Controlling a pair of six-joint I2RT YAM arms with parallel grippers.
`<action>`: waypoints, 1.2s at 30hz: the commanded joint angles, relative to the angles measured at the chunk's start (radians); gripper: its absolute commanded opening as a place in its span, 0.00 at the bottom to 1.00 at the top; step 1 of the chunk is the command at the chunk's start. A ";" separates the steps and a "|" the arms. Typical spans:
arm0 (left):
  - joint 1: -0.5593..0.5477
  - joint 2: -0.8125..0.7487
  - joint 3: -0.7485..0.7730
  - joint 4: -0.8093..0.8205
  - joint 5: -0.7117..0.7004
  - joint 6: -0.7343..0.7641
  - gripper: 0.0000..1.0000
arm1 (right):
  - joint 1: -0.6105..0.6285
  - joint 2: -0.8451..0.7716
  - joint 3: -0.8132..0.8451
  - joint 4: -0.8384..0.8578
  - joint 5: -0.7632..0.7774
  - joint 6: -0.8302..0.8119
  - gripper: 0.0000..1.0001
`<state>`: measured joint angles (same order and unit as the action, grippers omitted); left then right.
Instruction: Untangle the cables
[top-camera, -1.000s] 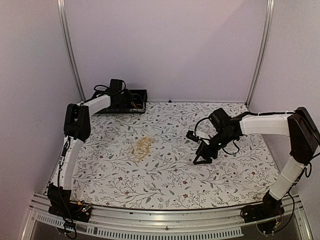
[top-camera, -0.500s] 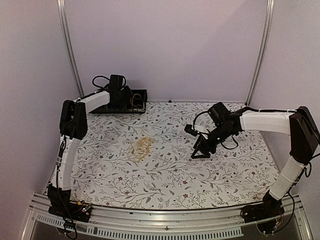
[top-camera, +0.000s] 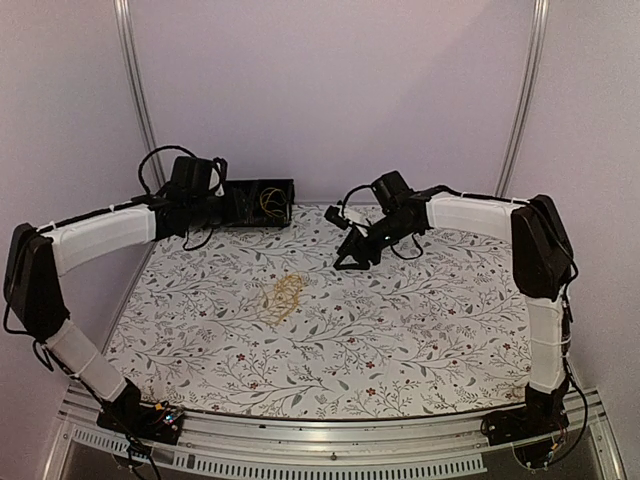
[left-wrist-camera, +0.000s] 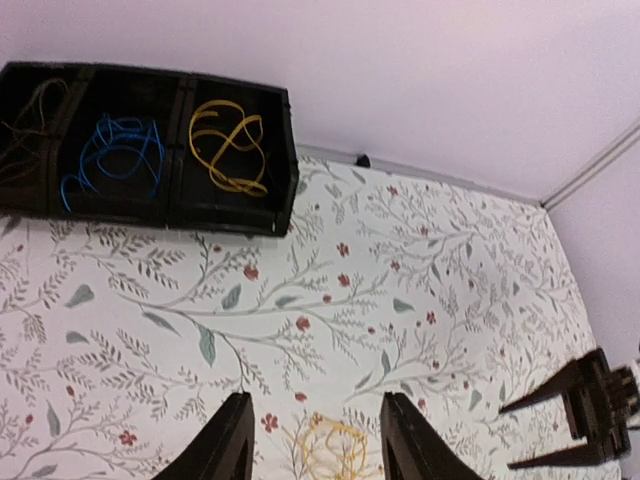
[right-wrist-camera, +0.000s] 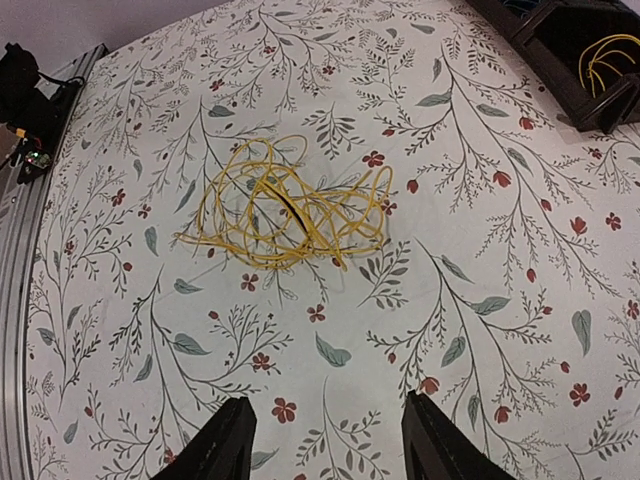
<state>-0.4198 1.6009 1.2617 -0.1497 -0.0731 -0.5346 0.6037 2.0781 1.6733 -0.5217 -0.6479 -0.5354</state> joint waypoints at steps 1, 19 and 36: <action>-0.047 -0.123 -0.226 -0.042 0.143 -0.010 0.45 | 0.049 0.139 0.119 0.025 -0.031 0.018 0.54; -0.063 -0.382 -0.391 -0.184 0.210 -0.078 0.44 | 0.116 0.413 0.319 0.214 -0.005 0.127 0.44; -0.210 0.025 -0.358 0.337 0.325 0.108 0.53 | 0.127 0.127 0.132 0.080 -0.061 0.102 0.00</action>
<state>-0.5686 1.5314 0.8593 -0.0566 0.2176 -0.4862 0.7219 2.3219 1.8233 -0.3897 -0.6682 -0.4324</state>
